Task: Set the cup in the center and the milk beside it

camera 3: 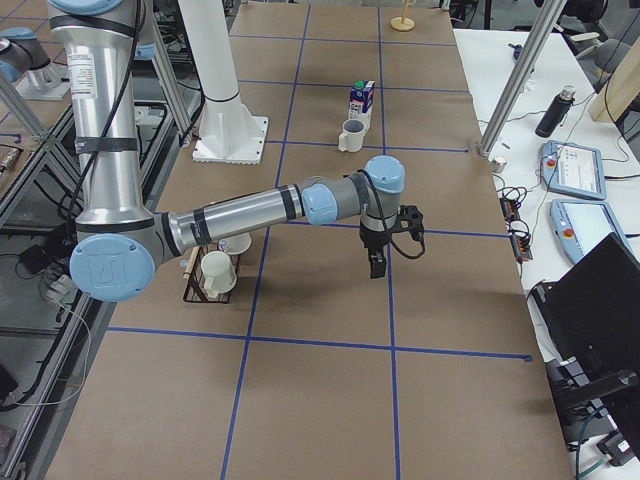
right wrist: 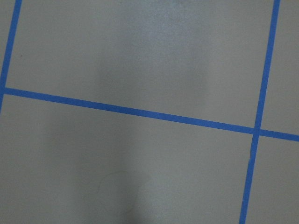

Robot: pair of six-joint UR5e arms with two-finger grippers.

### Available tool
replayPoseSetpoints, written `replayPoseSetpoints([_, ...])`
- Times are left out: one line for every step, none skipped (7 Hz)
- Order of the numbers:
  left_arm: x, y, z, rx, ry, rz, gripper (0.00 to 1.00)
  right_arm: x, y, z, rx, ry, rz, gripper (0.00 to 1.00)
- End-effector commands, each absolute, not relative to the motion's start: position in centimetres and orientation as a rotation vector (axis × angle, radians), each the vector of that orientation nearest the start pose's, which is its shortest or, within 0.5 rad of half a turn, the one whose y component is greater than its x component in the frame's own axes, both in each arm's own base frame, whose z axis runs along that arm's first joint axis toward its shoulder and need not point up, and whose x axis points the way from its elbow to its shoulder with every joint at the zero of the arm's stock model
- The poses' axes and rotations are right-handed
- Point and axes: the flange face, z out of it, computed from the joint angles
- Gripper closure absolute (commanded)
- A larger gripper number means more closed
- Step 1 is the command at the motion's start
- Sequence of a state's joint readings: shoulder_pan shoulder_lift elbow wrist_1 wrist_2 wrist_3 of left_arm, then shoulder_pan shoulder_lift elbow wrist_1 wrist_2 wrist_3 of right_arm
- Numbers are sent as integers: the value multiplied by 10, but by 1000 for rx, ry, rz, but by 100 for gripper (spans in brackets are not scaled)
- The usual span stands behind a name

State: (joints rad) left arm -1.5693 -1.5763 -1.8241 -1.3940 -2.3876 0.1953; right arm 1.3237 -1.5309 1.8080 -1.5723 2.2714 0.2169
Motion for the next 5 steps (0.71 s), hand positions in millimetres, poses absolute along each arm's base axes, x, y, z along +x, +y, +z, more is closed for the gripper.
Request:
replayPoseSetpoints([-67,-468,587,123,813,198,2,-34,-511,532,104,-742,-87,0])
replayPoseSetpoints([-66,-468,598,110,812,190,2,-24,-510,536,101,-743,-63,0])
replayPoseSetpoints([-66,-474,616,76,815,174,2,-24,-509,540,93,-742,-59,0])
replayPoseSetpoints([-65,-479,617,74,815,172,2,-24,-503,552,68,-740,-49,0])
replayPoseSetpoints([-65,-476,631,48,818,161,2,-22,-498,558,56,-739,-44,0])
